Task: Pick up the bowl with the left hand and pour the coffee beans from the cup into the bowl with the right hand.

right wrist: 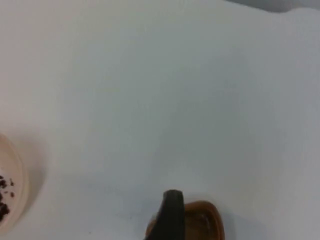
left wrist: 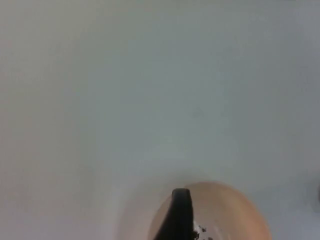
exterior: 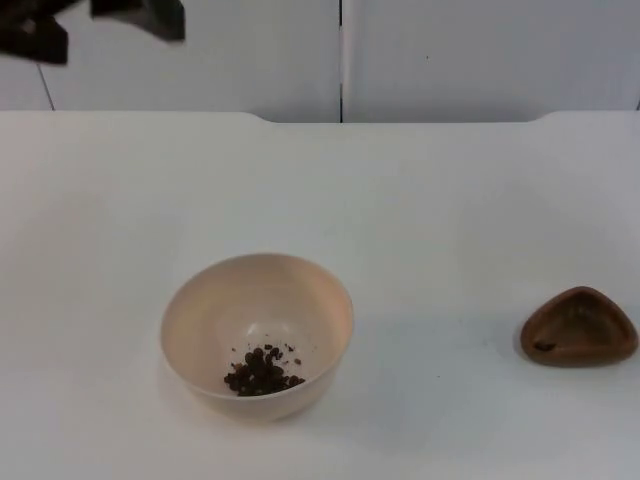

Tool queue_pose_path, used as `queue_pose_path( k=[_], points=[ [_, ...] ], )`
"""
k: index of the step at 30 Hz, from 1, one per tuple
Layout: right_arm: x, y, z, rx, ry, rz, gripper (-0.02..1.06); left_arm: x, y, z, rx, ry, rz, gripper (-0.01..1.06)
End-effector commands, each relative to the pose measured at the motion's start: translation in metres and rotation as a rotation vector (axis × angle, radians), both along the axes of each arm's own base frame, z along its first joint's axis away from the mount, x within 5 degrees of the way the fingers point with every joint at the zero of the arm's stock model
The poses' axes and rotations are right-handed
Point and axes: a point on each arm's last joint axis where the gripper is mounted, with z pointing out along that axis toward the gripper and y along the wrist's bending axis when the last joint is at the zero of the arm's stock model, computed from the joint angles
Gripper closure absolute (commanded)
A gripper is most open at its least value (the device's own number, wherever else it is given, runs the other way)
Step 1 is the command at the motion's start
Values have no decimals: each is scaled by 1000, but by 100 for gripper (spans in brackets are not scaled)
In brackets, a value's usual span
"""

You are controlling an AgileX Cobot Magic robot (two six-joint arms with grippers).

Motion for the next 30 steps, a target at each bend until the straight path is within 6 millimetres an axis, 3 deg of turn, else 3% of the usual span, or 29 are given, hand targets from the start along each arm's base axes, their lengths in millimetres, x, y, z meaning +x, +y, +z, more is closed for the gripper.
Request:
queue_pose_path(
  k=[1, 9, 19, 26, 30],
  points=[
    [-16, -4, 15, 26, -42, 32, 32, -10, 5, 12, -17, -43, -4, 32],
    [-59, -19, 49, 72, -140, 75, 32, -45, 21, 43, -6, -165, -58, 32],
    [-100, -35, 70, 103, -223, 76, 32, -79, 37, 65, -19, -268, -77, 32],
    [-123, -42, 74, 120, -225, 108, 32, -95, 43, 68, -4, -263, -94, 32],
    [-144, -47, 62, 152, -255, 142, 32, -112, 51, 72, 11, -276, -116, 32]
  ],
)
